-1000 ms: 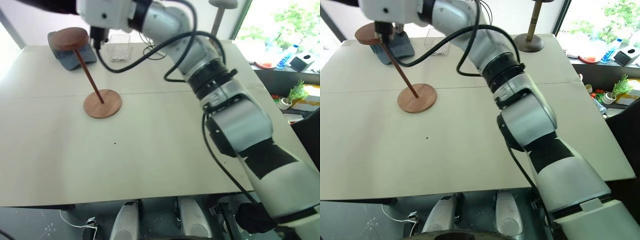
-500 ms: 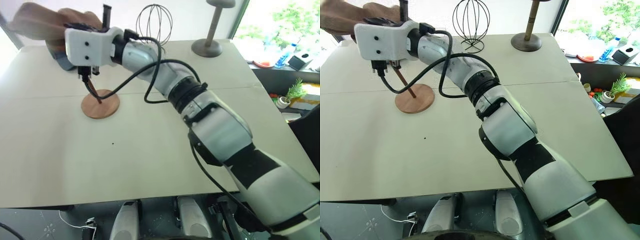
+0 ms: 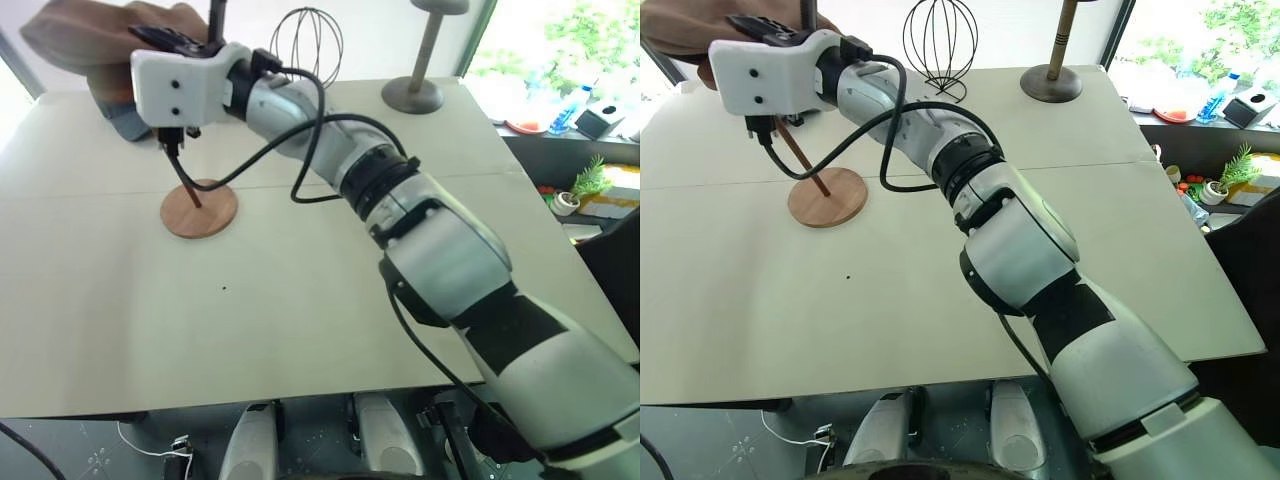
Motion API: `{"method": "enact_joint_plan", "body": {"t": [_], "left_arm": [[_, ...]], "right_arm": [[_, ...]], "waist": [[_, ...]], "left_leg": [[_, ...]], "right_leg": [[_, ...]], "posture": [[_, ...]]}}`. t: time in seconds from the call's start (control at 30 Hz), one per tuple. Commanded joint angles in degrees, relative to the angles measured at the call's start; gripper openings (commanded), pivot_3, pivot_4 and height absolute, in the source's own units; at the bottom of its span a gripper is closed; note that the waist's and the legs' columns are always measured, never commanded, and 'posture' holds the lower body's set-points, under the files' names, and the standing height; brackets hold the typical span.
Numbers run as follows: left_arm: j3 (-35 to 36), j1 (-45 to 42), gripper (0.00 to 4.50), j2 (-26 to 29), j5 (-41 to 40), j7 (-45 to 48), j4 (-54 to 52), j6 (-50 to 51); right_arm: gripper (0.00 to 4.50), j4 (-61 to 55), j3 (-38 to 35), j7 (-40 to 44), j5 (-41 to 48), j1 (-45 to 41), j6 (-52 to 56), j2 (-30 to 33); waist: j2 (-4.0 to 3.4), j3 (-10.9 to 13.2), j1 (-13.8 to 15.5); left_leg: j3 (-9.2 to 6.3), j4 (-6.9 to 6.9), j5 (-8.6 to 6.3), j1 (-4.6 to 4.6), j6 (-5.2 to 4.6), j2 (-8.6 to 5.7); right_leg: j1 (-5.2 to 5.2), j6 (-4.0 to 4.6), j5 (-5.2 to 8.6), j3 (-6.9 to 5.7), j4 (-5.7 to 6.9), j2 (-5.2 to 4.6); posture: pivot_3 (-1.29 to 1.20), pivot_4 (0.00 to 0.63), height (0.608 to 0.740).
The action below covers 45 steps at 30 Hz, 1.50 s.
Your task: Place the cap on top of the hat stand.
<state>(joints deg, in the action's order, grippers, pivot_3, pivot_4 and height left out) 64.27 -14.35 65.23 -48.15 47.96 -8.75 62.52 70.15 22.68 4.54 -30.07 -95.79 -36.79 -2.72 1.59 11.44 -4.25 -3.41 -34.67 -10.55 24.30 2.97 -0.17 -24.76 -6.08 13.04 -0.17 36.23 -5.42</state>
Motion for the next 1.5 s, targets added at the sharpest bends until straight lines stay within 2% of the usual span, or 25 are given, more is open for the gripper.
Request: {"method": "enact_joint_plan", "body": {"t": [0.03,0.27,0.5,0.63,0.73,0.97,1.27,1.4,1.5], "left_arm": [[-0.14,-1.23,4.50,2.30,-0.30,0.23,1.21,-2.40],[-1.97,-2.54,4.50,3.89,-0.19,0.69,3.68,-4.00],[-4.14,-3.56,4.50,4.03,-0.64,0.66,4.09,-4.83],[-5.58,-3.84,4.50,4.11,-0.33,1.09,4.97,-5.63],[-7.67,-4.87,4.50,4.37,-0.46,1.41,5.65,-6.58],[-14.80,-7.57,4.50,5.23,-0.57,3.72,5.86,-8.52],[-26.52,-11.58,4.50,7.90,-0.41,9.38,2.65,-11.87],[-30.83,-10.94,4.50,9.49,2.12,13.15,-0.59,-15.48],[-32.64,-8.28,4.50,10.99,6.83,15.63,-2.88,-20.25]], "right_arm": [[0.03,-5.90,0.91,1.75,0.29,2.88,-3.54,0.28],[0.03,-12.67,2.71,6.32,0.18,12.90,-2.18,0.23],[0.03,-13.30,2.34,7.50,0.83,15.79,1.33,1.03],[1.73,-18.49,2.26,9.76,2.13,18.72,1.44,1.71],[3.29,-23.34,2.25,11.31,2.78,20.54,2.39,2.05],[3.29,-37.92,0.82,20.69,8.76,26.96,6.20,6.02],[3.29,-61.86,-2.40,39.04,24.33,40.36,11.24,20.70],[4.48,-70.79,-8.57,47.25,36.46,44.02,27.22,29.22],[4.48,-77.83,-13.07,53.67,49.92,44.03,51.81,36.92]], "waist": [[0.01,0.00,0.00],[0.02,-0.01,0.16],[0.02,-0.01,0.17],[0.02,-0.01,0.22],[0.02,-0.02,0.20],[0.04,-0.02,0.41],[0.04,-0.02,0.69],[0.02,-0.01,0.92],[-0.03,0.02,1.16]], "left_leg": [[0.00,0.00,0.00,0.00,0.00,0.00],[0.00,-0.05,0.01,0.00,0.00,0.00],[-0.02,-0.06,0.02,-0.02,0.02,0.02],[-0.01,-0.07,0.03,-0.02,0.02,0.02],[-0.02,-0.08,0.03,-0.02,0.03,0.02],[-0.02,-0.10,0.03,-0.03,0.03,0.02],[0.00,-0.29,0.03,-0.03,0.02,0.02],[0.02,-0.32,0.03,-0.03,0.02,0.03],[0.05,-0.33,0.03,-0.03,0.01,0.05]], "right_leg": [[0.00,-0.01,0.00,0.00,0.01,0.00],[0.03,-0.02,-0.01,0.00,0.03,0.01],[0.03,-0.01,-0.01,0.00,0.06,0.03],[0.05,-0.02,-0.02,0.00,0.06,0.03],[0.05,-0.01,-0.02,0.00,0.08,0.04],[0.08,-0.02,-0.02,0.00,0.09,0.05],[0.21,-0.03,-0.02,0.00,0.06,0.04],[0.22,-0.02,-0.02,0.00,0.06,0.04],[0.21,0.08,0.04,0.00,0.06,0.04]], "posture": [[0.00,0.150,0.740],[0.00,0.150,0.740],[0.00,0.150,0.740],[0.00,0.150,0.740],[0.00,0.150,0.740],[0.00,0.150,0.740],[0.00,0.150,0.740],[0.00,0.150,0.740],[0.00,0.150,0.740]]}}
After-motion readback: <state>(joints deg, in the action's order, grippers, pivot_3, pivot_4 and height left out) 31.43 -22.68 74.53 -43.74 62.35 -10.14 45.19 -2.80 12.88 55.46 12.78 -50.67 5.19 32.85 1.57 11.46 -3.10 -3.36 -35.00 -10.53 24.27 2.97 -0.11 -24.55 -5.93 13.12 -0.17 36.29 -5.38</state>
